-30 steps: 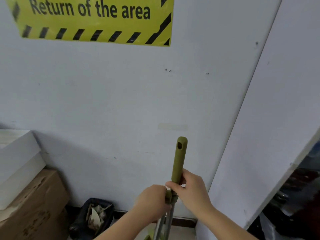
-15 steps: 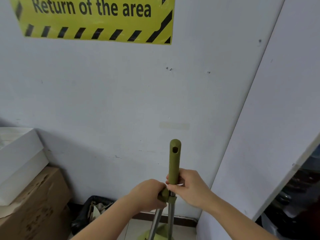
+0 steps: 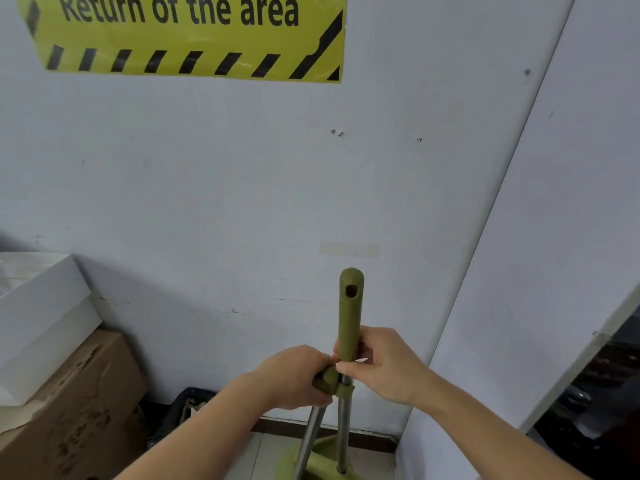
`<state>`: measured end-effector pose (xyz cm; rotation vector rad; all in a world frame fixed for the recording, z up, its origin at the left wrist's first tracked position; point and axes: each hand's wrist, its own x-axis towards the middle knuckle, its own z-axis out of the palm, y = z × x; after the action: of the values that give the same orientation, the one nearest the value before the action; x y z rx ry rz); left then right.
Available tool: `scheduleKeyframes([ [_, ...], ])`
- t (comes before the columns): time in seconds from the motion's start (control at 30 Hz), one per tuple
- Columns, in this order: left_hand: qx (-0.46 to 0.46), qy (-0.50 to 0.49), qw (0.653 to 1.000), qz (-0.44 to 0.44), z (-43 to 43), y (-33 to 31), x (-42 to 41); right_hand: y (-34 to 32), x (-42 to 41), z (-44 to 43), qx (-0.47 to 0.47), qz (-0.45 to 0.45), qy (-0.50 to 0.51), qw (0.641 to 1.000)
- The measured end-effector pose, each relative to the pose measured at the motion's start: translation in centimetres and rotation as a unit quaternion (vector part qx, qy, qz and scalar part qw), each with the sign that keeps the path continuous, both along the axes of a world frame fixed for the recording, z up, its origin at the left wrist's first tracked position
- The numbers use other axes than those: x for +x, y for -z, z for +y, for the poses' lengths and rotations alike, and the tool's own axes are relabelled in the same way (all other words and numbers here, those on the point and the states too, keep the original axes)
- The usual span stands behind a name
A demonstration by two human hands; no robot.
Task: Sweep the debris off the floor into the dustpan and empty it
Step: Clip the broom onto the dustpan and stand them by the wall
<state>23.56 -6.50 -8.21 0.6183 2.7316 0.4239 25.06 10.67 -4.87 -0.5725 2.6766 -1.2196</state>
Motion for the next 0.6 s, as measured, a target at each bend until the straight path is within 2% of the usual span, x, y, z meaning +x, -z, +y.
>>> scheduleKeyframes([
  [0.2, -0.026, -0.01, 1.0, 0.009, 0.4, -0.5, -0.5, 0.3, -0.5, 0.0, -0.033, -0.003, 0.022, 0.999],
  [0.43, -0.157, 0.003, 0.979, 0.129, 1.6, -1.1, -1.0, 0.6, -1.5, 0.6, -0.08, -0.007, 0.081, 0.993],
  [0.6, -0.177, -0.052, 0.968, 0.169, 2.0, -1.4, -1.5, 0.4, -2.6, 1.7, -0.14, 0.004, 0.123, 0.982],
])
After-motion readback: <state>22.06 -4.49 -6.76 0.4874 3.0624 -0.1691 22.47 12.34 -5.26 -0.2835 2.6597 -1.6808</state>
